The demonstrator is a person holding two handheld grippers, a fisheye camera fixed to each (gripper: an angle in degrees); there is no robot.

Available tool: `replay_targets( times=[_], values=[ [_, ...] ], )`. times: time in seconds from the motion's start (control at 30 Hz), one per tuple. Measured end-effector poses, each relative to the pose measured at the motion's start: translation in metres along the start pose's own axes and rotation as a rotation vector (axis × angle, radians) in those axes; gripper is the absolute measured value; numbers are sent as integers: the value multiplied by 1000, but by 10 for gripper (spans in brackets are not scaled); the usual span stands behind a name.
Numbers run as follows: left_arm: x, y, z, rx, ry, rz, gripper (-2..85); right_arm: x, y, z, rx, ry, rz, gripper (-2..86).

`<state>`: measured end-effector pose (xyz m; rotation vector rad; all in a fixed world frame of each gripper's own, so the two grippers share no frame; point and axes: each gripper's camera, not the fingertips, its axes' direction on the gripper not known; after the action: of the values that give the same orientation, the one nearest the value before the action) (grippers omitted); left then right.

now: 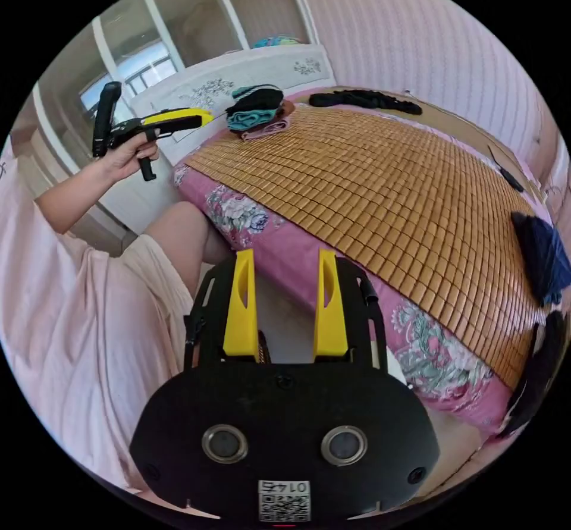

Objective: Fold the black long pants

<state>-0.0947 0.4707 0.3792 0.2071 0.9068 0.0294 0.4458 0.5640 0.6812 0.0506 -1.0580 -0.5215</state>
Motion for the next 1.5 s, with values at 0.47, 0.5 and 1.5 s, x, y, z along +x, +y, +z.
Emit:
replay_targets(
  times=[0.47,0.5,1.5],
  values=[
    [-321,46,5,29,-93,-368,121,-130,-211,175,-50,58,-570,163],
    [-353,36,16,37,-87,-403,125,-132,-239,194,-29,88,-591,162],
    [-413,-129,16,118,351,-186,-6,-5,-196,268,-95,-258,-117,-3]
  ],
)
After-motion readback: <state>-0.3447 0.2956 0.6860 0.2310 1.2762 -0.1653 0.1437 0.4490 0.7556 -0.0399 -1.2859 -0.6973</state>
